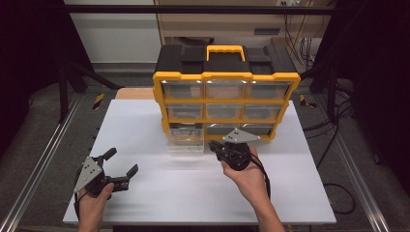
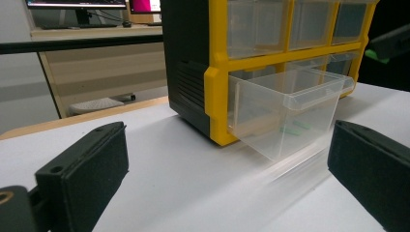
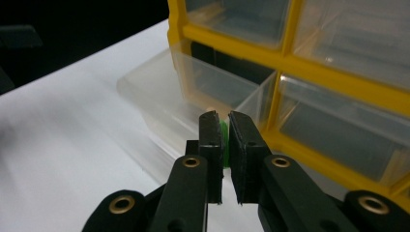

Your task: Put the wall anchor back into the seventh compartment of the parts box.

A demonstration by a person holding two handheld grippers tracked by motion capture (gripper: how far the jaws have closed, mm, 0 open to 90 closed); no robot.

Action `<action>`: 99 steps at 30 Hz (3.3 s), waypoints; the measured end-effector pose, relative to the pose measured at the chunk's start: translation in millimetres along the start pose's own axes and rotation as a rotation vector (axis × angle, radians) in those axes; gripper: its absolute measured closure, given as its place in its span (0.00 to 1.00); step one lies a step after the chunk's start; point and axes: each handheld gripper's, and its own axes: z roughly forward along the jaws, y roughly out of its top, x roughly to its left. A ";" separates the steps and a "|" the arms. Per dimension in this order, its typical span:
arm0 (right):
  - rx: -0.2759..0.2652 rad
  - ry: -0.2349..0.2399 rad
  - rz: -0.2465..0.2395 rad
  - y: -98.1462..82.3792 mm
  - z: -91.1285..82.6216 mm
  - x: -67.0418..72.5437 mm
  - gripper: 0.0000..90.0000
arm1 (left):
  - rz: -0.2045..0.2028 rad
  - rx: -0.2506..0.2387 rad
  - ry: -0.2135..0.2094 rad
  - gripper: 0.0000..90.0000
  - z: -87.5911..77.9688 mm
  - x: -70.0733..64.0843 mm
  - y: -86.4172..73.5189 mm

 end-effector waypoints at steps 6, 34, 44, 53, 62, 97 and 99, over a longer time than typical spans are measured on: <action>-0.028 0.008 -0.016 20.6 0.1 1.0 0.94 | -0.001 -0.005 0.001 0.01 -0.3 0.3 1.0; -0.030 0.021 -0.040 50.5 32.9 16.0 0.94 | -0.021 -0.032 0.000 0.01 -7.7 2.5 3.5; -0.014 0.029 -0.031 50.3 44.7 14.1 0.94 | -0.020 -0.025 -0.004 0.01 -5.4 3.1 2.7; 0.020 0.031 -0.033 49.4 57.1 16.2 0.94 | -0.014 -0.022 -0.007 0.01 -4.1 1.0 2.9; 0.015 0.024 -0.025 50.0 56.2 15.4 0.61 | -0.012 -0.020 -0.007 0.01 -3.7 1.3 2.6; -0.261 -0.101 0.011 -24.1 -56.5 -41.4 0.04 | 0.024 0.019 -0.010 0.00 -3.0 -5.8 3.1; -0.266 -0.116 0.012 -28.8 -60.6 -43.5 0.03 | 0.026 0.024 -0.014 0.00 -2.1 -6.7 2.6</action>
